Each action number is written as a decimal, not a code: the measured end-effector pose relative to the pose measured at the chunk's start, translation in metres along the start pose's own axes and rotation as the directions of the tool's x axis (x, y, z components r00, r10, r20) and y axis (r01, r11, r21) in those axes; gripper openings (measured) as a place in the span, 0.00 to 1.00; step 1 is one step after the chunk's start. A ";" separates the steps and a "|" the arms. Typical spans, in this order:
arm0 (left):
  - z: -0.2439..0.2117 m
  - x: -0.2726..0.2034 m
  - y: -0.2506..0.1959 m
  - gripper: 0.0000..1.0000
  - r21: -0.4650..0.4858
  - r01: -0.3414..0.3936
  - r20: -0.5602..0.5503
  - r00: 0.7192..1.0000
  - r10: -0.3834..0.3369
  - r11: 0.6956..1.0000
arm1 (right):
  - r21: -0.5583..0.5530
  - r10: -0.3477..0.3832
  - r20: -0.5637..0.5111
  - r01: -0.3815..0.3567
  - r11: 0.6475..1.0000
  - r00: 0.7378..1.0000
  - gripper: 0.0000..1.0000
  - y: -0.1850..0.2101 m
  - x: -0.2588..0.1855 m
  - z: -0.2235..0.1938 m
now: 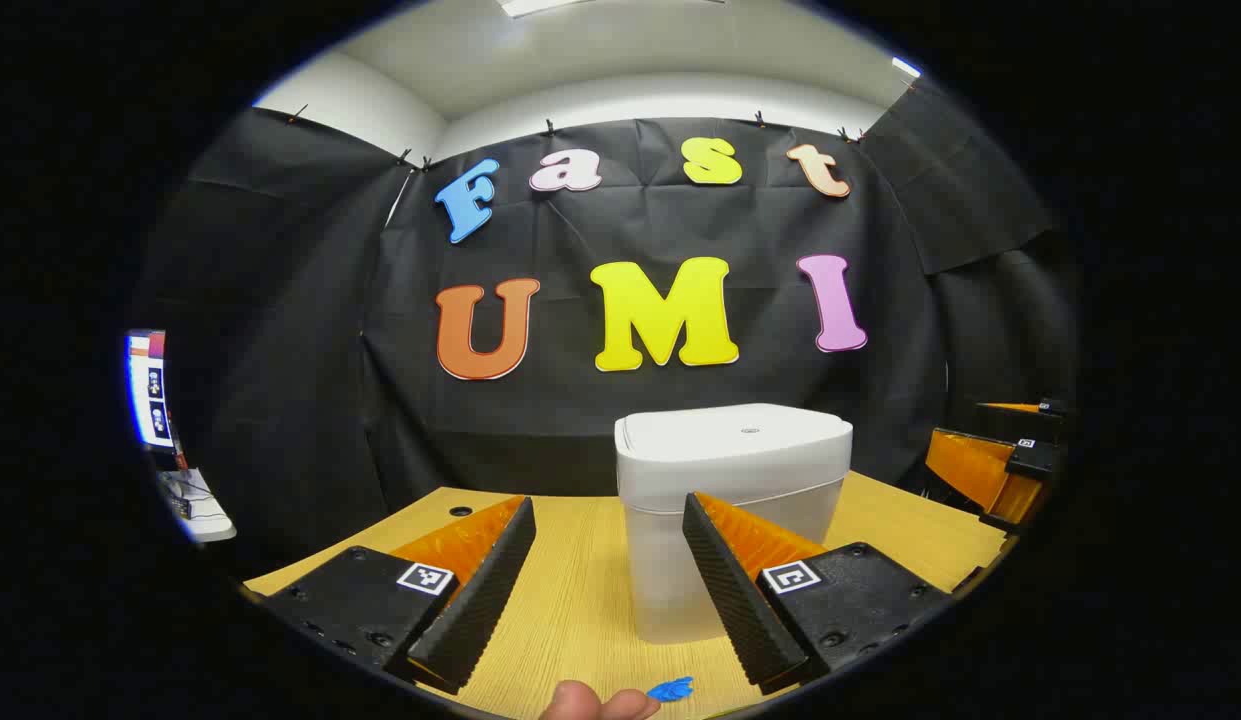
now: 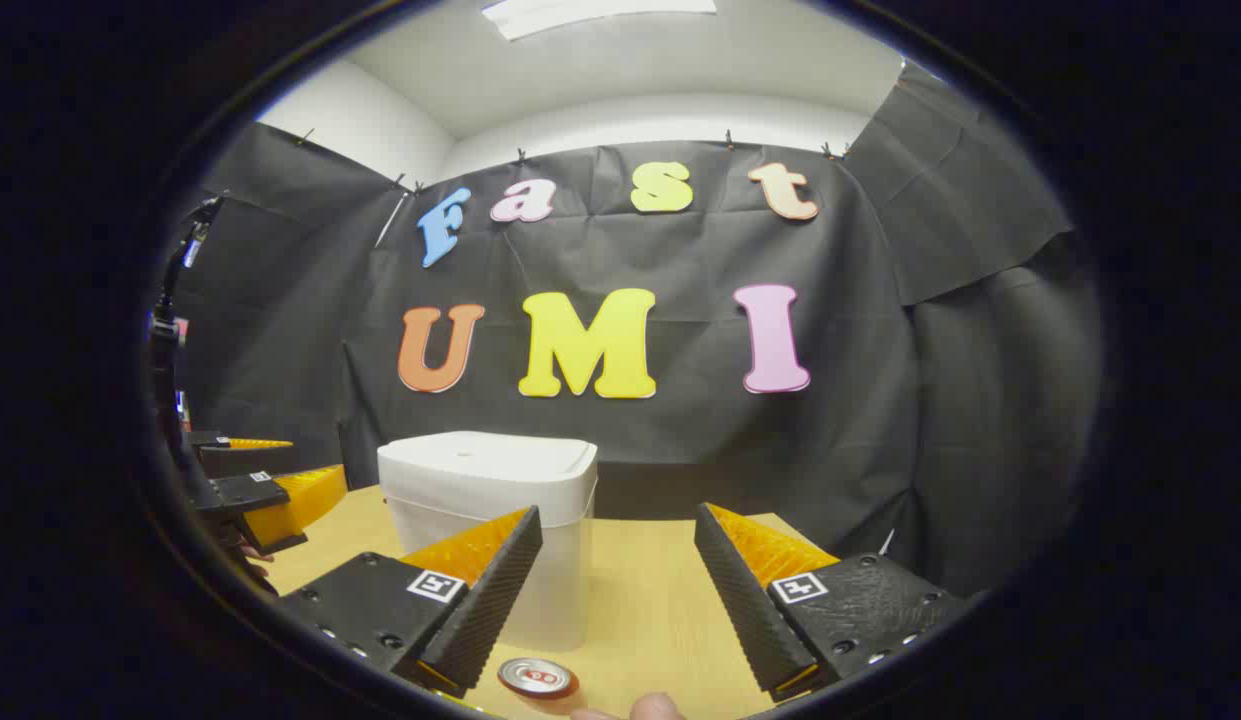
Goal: Press the lid of the desktop garbage bin to open it, pick up the crumpled paper on the desktop and throw it into the bin, then pick up the pop can on the desktop and drop it into the bin, and finally close the garbage bin lid.
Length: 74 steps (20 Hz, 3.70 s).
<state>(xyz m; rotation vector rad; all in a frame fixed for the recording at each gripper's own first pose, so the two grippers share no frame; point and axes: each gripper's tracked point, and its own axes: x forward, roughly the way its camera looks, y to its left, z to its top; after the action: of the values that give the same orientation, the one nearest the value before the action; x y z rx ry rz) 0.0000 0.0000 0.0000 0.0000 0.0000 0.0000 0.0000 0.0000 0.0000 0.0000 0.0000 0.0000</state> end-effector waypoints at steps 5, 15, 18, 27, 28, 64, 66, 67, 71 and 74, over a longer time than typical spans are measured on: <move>0.002 -0.002 -0.001 0.96 0.005 -0.001 0.008 1.000 0.001 1.000 | -0.006 -0.004 0.012 0.004 1.000 1.000 0.95 -0.001 -0.002 0.002; 0.003 -0.004 -0.001 0.96 0.010 -0.006 0.008 1.000 0.006 1.000 | -0.006 0.004 0.007 -0.004 1.000 1.000 0.95 0.001 -0.004 0.001; 0.002 -0.004 0.001 0.96 0.003 -0.009 0.006 1.000 0.009 1.000 | -0.009 0.007 -0.002 -0.007 1.000 1.000 0.95 0.002 -0.003 -0.002; 0.000 -0.006 0.005 0.96 -0.003 -0.018 0.009 1.000 0.018 1.000 | 0.007 0.028 -0.002 -0.028 1.000 1.000 0.95 0.006 -0.005 -0.002; 0.000 -0.007 0.006 0.96 -0.003 -0.019 0.011 1.000 0.019 1.000 | 0.007 0.029 -0.003 -0.029 1.000 1.000 0.95 0.006 -0.006 -0.001; -0.038 -0.020 0.069 0.96 -0.020 -0.095 -0.030 0.995 0.094 0.995 | 0.014 0.407 -0.251 -0.417 0.909 0.878 0.00 0.145 0.109 0.030; -0.040 -0.021 0.069 0.96 -0.021 -0.093 -0.033 0.995 0.092 0.995 | 0.008 0.407 -0.285 -0.422 0.906 0.868 0.00 0.144 0.110 0.024; -0.038 -0.022 0.070 0.96 -0.017 -0.094 -0.030 0.995 0.093 0.995 | 0.012 0.414 -0.305 -0.431 0.902 0.858 0.00 0.145 0.109 0.020; -0.038 -0.019 0.067 0.96 -0.021 -0.089 -0.034 0.996 0.088 0.996 | 0.055 0.468 -0.376 -0.484 0.873 0.800 0.01 0.150 0.104 0.008; -0.039 -0.019 0.063 0.96 -0.018 -0.079 -0.036 0.996 0.078 0.997 | 0.096 0.480 -0.387 -0.483 0.870 0.787 0.03 0.150 0.103 0.002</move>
<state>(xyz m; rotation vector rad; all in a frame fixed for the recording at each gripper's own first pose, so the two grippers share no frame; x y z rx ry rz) -0.0186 0.0626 -0.0386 -0.0193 0.0355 0.0788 0.1030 0.1498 0.0023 -0.0084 0.4149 0.5189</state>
